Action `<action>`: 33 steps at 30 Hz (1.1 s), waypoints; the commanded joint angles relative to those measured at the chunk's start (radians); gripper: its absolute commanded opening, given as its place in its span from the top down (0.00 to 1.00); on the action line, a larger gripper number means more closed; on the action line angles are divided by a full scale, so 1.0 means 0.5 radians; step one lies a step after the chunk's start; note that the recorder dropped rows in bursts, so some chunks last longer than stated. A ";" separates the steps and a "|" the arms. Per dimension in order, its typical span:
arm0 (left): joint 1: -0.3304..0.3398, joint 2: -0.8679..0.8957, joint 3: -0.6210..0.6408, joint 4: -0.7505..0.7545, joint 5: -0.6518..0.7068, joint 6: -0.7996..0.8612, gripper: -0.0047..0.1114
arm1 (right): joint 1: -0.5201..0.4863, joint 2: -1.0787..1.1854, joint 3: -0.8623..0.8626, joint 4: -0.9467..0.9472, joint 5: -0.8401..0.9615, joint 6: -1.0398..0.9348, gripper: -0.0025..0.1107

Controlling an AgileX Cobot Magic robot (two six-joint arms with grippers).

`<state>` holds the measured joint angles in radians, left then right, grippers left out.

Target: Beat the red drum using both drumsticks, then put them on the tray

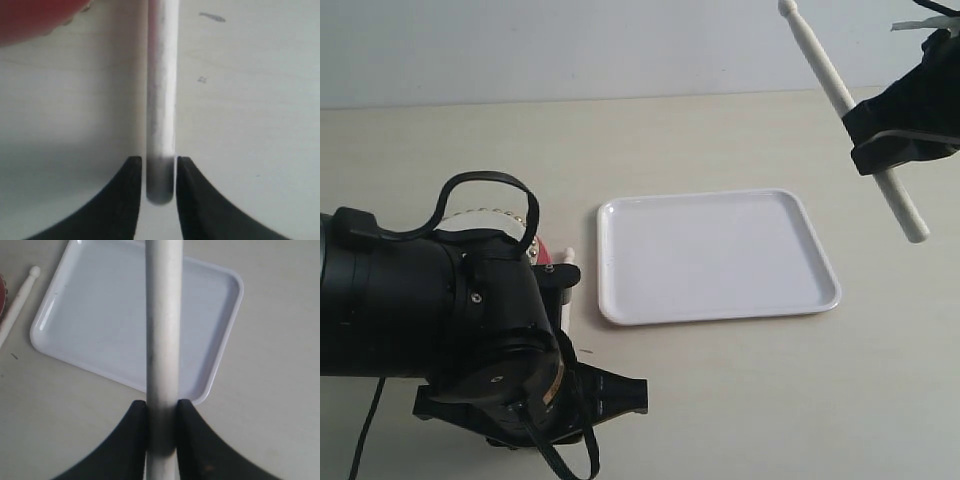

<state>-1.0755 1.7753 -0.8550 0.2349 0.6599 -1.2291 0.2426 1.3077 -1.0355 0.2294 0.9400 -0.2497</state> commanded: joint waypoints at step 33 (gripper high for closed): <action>0.353 -0.034 -0.244 -0.220 0.026 0.366 0.52 | 0.004 -0.013 -0.015 0.008 0.003 -0.025 0.98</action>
<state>-0.9015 1.7690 -0.9728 0.1476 0.6671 -1.0725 0.2426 1.3077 -1.0355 0.2294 0.9442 -0.2516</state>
